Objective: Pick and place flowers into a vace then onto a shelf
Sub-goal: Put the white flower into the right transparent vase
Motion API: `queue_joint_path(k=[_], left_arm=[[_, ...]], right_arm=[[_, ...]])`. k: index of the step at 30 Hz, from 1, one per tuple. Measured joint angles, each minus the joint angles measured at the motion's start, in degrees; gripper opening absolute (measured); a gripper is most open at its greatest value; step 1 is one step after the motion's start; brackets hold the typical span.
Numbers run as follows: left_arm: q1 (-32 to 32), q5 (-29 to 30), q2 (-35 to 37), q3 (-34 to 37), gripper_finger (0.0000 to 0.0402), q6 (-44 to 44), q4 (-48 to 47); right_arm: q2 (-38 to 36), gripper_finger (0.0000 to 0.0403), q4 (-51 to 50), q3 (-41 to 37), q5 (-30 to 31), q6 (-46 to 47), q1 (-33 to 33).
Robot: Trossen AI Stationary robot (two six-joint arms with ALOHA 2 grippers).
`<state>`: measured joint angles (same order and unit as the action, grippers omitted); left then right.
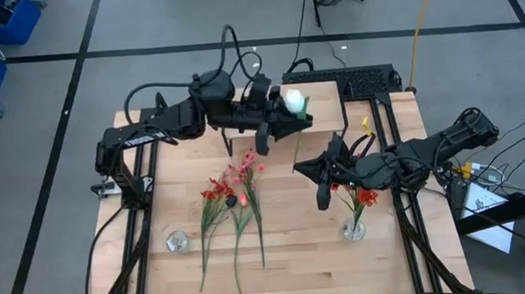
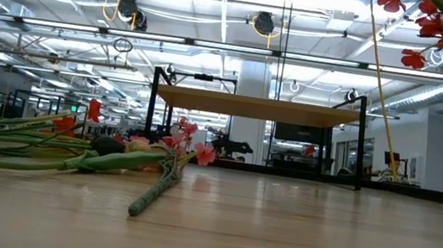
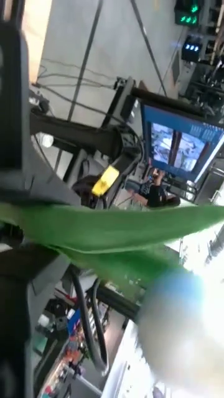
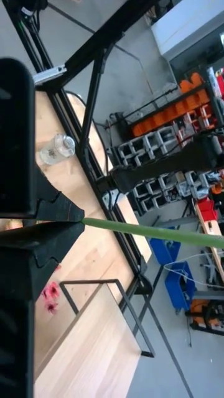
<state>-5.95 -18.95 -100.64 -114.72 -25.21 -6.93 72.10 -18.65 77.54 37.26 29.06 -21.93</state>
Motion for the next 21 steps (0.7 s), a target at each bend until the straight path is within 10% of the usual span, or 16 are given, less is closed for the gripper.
queue_joint_path(k=[4,21], left_arm=[[0.08,-1.05,0.00,0.00,0.0015,2.55,1.31],[-0.01,-9.01,0.04,0.02,0.0010,1.33,6.82]], right_arm=[[-0.07,0.0000,0.26,0.00,0.00,-0.35,0.02],[-2.03,0.0001,2.87,-0.02,0.39,-5.08,1.68]])
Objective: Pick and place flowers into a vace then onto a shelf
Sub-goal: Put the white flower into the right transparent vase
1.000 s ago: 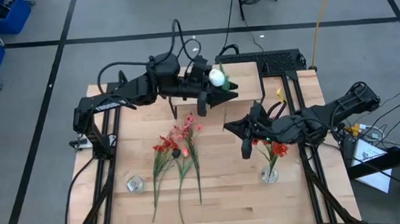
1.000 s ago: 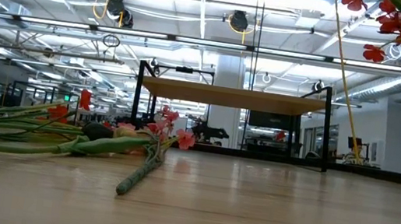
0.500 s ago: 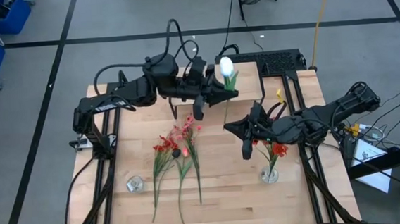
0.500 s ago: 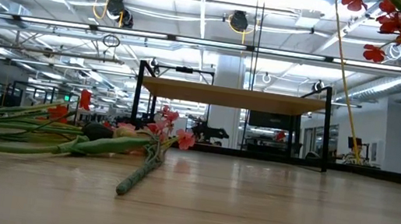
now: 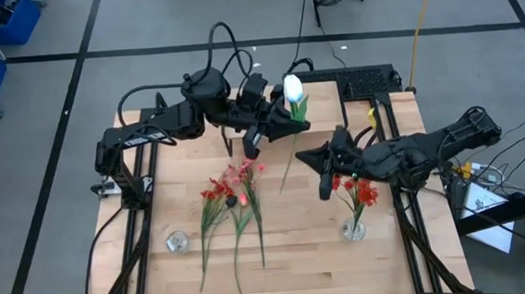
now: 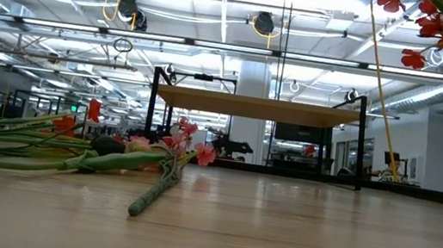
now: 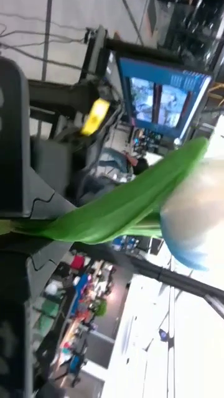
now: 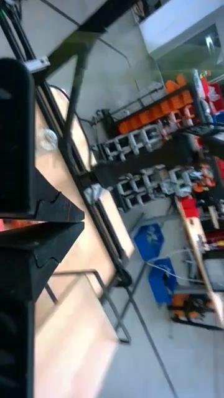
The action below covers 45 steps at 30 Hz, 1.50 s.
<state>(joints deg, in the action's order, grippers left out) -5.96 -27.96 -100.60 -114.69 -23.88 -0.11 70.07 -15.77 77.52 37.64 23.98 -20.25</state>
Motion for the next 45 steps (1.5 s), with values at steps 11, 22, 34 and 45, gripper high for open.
queue_joint_path(k=[11,22,34,45], left_arm=[[-0.17,-1.41,0.00,0.00,0.0009,5.40,-5.67],[1.50,-1.60,0.00,0.00,0.0013,9.37,-6.15],[1.24,-1.83,0.02,-0.02,0.0018,11.19,-10.64],[1.14,-2.56,0.02,-0.02,0.0031,13.27,-10.94]], right_arm=[[-4.09,0.0074,0.91,0.00,-0.24,-0.28,0.49],[-2.64,0.0163,11.87,0.02,-5.21,0.76,3.79],[-2.44,0.0169,14.51,0.02,-15.19,0.86,4.85],[-2.65,0.0161,14.18,-0.52,-24.31,4.97,5.68]])
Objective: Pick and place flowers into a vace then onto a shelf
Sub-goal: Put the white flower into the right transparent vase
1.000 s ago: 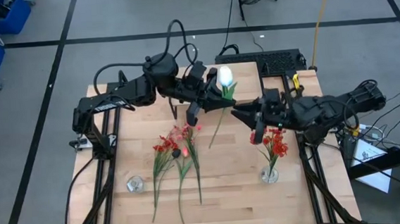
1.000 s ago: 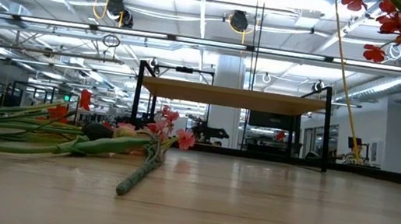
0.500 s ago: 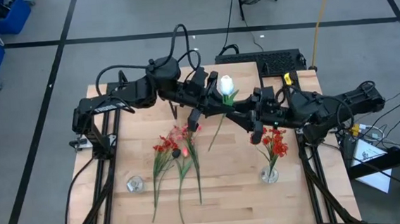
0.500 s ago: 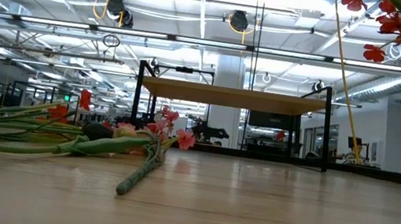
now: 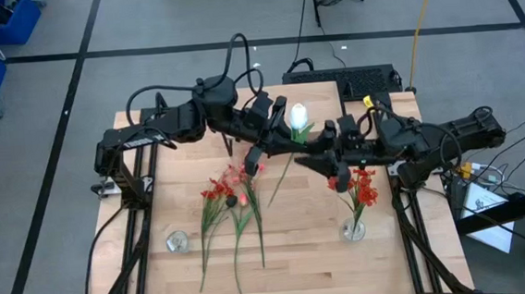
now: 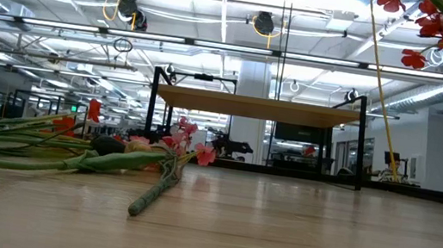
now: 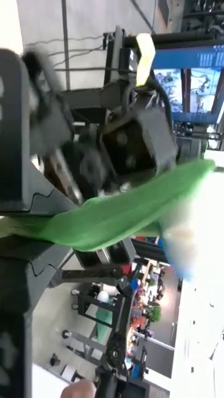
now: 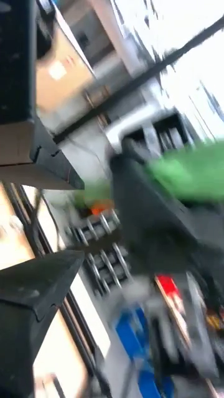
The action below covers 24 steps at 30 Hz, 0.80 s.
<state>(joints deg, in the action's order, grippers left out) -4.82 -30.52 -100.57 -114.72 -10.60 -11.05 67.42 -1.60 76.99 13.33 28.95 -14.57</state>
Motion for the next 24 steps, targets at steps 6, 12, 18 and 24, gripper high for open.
queue_joint_path(k=[6,12,18,24], left_arm=[[-0.07,0.24,0.00,0.00,0.0009,-0.01,0.03],[0.08,0.14,0.00,0.00,0.0038,-0.25,0.08],[0.13,0.13,-0.02,0.00,0.0026,-0.18,0.07],[-0.05,0.48,-0.04,0.00,0.0014,0.30,0.00]], right_arm=[[-0.04,0.0160,0.35,0.00,-1.09,-0.08,0.01],[0.09,0.0160,0.88,-0.02,-0.22,0.09,1.91],[0.82,0.0160,3.76,-0.04,-4.16,0.01,4.06],[1.16,0.0160,3.58,-0.07,-4.60,-0.19,5.37]])
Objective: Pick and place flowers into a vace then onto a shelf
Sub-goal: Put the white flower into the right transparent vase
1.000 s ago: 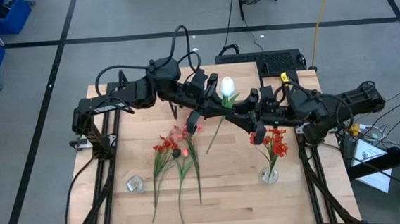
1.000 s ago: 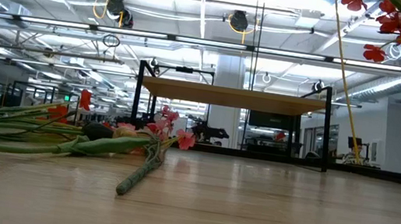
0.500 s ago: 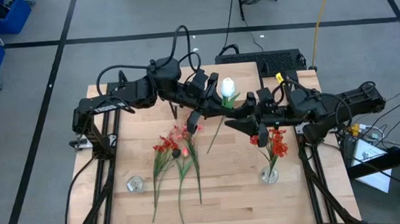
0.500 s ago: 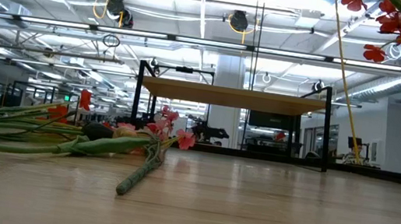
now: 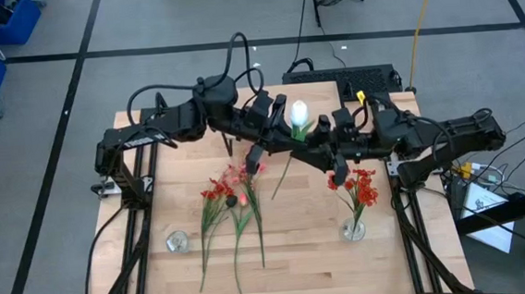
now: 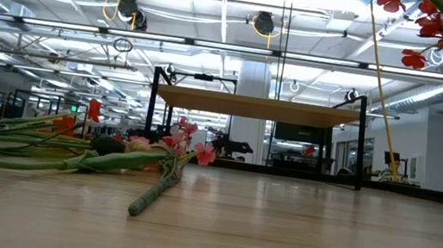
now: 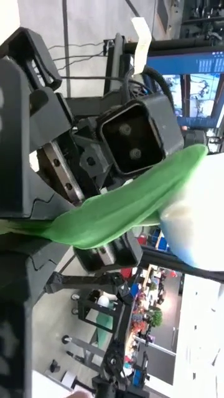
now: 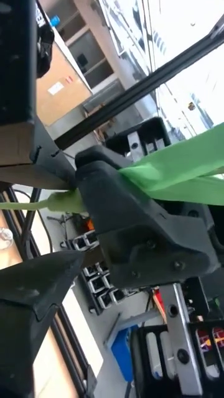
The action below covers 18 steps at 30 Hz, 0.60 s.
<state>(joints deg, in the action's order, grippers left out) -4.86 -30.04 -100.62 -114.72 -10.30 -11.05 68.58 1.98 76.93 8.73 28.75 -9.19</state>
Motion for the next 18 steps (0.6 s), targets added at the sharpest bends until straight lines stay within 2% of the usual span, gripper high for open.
queue_joint_path(k=[3,6,13,18], left_arm=[[-0.04,0.31,-0.02,0.00,0.0036,-0.23,-0.21],[-0.02,0.51,-0.05,0.00,0.0046,0.12,-0.97],[-0.04,0.90,-0.09,0.02,0.0024,0.83,-1.46],[-0.03,4.72,-0.08,0.02,0.0017,0.56,-1.48]], right_arm=[[0.63,0.0157,0.54,0.02,-0.02,-0.57,0.73],[0.81,0.0136,0.34,0.00,-0.02,-1.16,0.94],[1.39,0.0016,0.38,0.02,-0.24,-6.33,0.96],[1.25,0.0009,0.24,0.02,1.79,-7.66,0.88]])
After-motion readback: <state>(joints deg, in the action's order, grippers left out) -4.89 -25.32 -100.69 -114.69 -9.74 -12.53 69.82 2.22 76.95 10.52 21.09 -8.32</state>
